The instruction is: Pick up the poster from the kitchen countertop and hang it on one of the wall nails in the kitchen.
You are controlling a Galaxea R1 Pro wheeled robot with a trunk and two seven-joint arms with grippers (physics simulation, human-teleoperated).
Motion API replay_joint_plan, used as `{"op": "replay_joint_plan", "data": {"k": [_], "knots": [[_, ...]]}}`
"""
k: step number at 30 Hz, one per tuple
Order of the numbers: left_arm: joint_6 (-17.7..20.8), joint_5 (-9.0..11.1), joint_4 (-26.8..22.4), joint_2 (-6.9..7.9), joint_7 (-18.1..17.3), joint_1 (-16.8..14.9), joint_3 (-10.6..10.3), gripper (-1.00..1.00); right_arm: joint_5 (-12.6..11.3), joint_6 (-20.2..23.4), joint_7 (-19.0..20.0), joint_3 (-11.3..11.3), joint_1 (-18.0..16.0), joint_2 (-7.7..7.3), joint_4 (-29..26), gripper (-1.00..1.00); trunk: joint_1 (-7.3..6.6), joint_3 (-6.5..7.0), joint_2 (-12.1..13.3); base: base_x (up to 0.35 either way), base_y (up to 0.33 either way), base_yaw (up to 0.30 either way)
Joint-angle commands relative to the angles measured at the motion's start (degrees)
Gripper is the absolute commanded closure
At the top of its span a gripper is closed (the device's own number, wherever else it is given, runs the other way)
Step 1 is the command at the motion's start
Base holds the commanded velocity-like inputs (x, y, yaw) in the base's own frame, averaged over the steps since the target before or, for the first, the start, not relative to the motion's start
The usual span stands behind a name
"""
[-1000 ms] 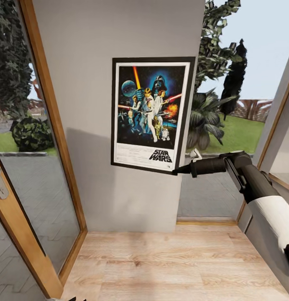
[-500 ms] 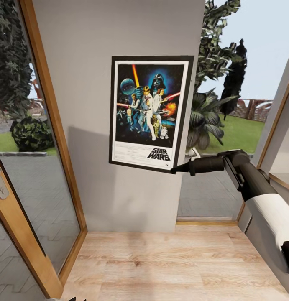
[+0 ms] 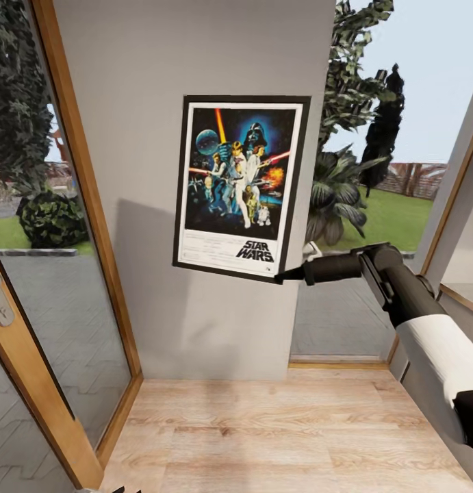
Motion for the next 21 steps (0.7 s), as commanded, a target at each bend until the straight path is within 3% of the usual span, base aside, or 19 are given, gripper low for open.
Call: {"op": "replay_joint_plan", "data": {"k": [1,7,9,14,21], "knots": [[-0.3,0.6,0.1,0.02,-0.1,0.0,-0.5,-1.0,-0.3,0.7,0.1,0.2,-0.1,0.06,-0.1,1.0,0.02,-0.03,0.0,0.0,0.0,0.0],[-0.3,0.6,0.1,0.02,-0.1,0.0,-0.5,-1.0,-0.3,0.7,1.1,0.4,-0.2,1.13,-0.1,1.0,0.02,-0.03,0.0,0.0,0.0,0.0],[-0.3,0.6,0.1,0.02,-0.1,0.0,-0.5,-1.0,-0.3,0.7,1.4,1.5,-0.3,1.44,-0.2,1.0,0.02,-0.03,0.0,0.0,0.0,0.0],[-0.3,0.6,0.1,0.02,-0.1,0.0,-0.5,-1.0,-0.2,0.7,1.6,2.9,-0.4,1.6,-0.3,1.0,0.02,-0.03,0.0,0.0,0.0,0.0],[-0.3,0.6,0.1,0.02,-0.1,0.0,-0.5,-1.0,-0.2,0.6,1.6,3.1,-0.4,1.45,-1.1,1.0,0.02,-0.03,0.0,0.0,0.0,0.0]]}}
